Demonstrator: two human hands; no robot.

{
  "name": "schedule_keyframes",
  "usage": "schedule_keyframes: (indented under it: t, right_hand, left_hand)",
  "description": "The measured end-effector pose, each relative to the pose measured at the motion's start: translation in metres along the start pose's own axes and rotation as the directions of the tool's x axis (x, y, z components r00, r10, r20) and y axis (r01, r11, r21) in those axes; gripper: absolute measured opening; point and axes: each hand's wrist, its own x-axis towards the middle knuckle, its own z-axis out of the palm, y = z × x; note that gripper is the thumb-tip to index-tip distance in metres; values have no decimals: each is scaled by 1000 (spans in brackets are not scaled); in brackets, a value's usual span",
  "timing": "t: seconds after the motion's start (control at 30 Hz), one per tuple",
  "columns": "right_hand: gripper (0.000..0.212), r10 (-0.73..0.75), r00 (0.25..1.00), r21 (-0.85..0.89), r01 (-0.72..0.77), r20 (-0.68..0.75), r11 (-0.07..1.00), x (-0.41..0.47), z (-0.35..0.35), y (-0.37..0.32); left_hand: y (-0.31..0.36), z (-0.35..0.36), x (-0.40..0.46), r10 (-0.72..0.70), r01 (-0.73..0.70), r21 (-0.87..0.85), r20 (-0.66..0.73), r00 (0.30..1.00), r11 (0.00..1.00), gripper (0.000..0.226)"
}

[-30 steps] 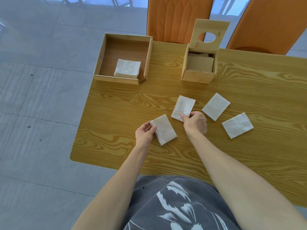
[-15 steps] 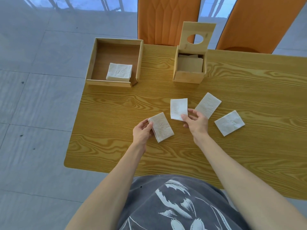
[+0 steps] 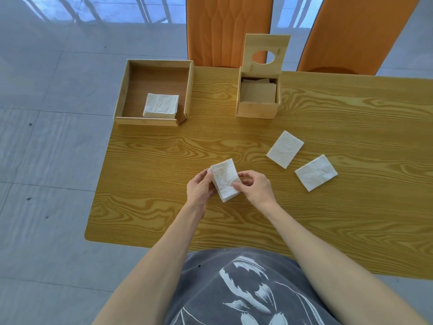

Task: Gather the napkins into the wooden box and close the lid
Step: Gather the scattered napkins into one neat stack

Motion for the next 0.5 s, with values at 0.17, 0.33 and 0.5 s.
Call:
schedule_keyframes:
  t: [0.17, 0.33, 0.5]
  right_hand:
    - [31, -85, 990, -310, 48, -109, 949, -1, 3, -2]
    - [37, -114, 975, -392, 30, -192, 920, 0, -3, 6]
    - [44, 97, 899, -177, -188, -426, 966, 21, -38, -7]
  left_hand:
    - [-4, 7, 2, 36, -40, 94, 40, 999, 995, 39]
    - [-6, 17, 4, 53, -56, 125, 32, 998, 991, 40]
    - [-4, 20, 8, 63, -65, 117, 23, 998, 991, 40]
